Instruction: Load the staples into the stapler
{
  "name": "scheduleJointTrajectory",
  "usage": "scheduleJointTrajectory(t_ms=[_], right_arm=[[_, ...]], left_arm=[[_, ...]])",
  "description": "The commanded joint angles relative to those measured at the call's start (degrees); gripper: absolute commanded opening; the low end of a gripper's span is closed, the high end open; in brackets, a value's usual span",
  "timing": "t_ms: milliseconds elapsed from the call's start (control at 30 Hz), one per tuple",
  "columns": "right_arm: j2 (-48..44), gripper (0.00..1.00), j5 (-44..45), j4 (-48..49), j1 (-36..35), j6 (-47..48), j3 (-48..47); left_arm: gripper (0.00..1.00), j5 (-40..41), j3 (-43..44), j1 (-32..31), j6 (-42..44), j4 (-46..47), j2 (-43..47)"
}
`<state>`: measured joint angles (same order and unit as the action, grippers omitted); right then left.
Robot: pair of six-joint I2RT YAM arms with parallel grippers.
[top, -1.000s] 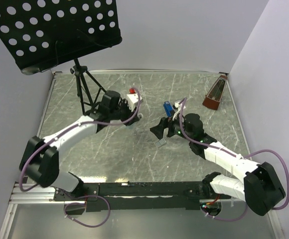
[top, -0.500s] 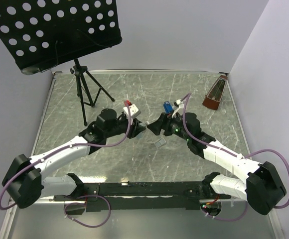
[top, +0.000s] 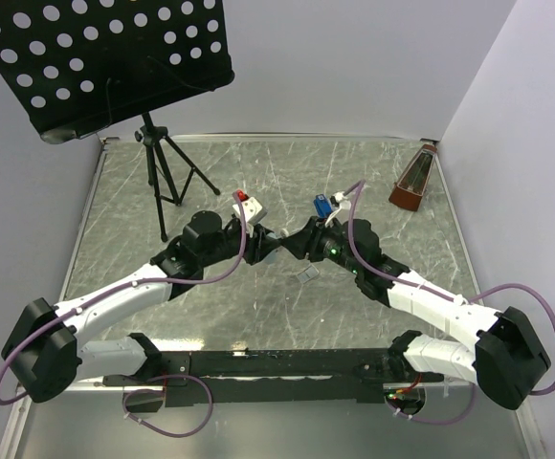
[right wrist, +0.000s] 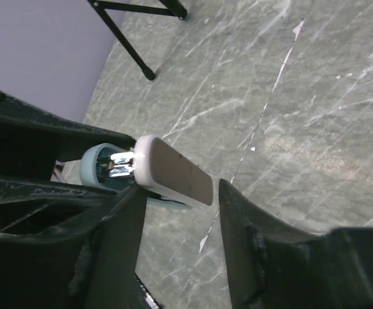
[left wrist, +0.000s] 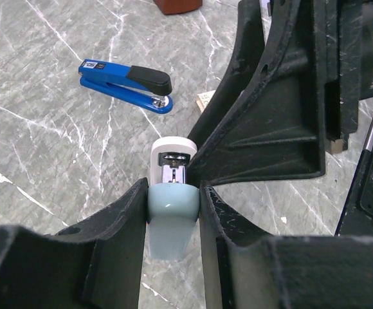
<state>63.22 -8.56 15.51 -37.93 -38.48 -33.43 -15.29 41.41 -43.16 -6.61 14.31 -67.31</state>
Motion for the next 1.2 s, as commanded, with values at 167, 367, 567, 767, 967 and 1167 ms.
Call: scheduleJointTrajectory(t_ms=[167, 367, 567, 767, 967, 1167], right_arm=[[-1.34, 0.08, 7.24, 4.62, 0.32, 0.69, 0.73], [-2.84, 0.02, 6.72, 7.51, 0.23, -2.30, 2.67], [-2.57, 0.00, 3.90, 14.89, 0.75, -7.57, 5.30], [-6.96, 0.00, 1.80, 23.49, 5.05, -17.04, 11.71], [-11.36, 0.00, 0.47, 31.33, 11.30, -29.95, 18.04], [-10.93, 0.00, 1.35, 40.56, 12.53, -40.87, 22.62]], left_arm=[[0.01, -0.45, 0.69, -1.49, -1.65, 1.52, 3.41], [0.01, -0.35, -1.24, -1.84, -2.70, 3.88, 6.40], [0.01, -0.89, -3.17, -2.72, -3.05, 6.77, 8.42], [0.01, 1.40, -10.28, -2.90, -6.12, 14.68, 16.41], [0.01, 4.83, -19.69, -3.77, -10.17, 22.86, 25.45], [0.01, 8.95, -27.25, -6.76, -14.74, 34.20, 28.81]])
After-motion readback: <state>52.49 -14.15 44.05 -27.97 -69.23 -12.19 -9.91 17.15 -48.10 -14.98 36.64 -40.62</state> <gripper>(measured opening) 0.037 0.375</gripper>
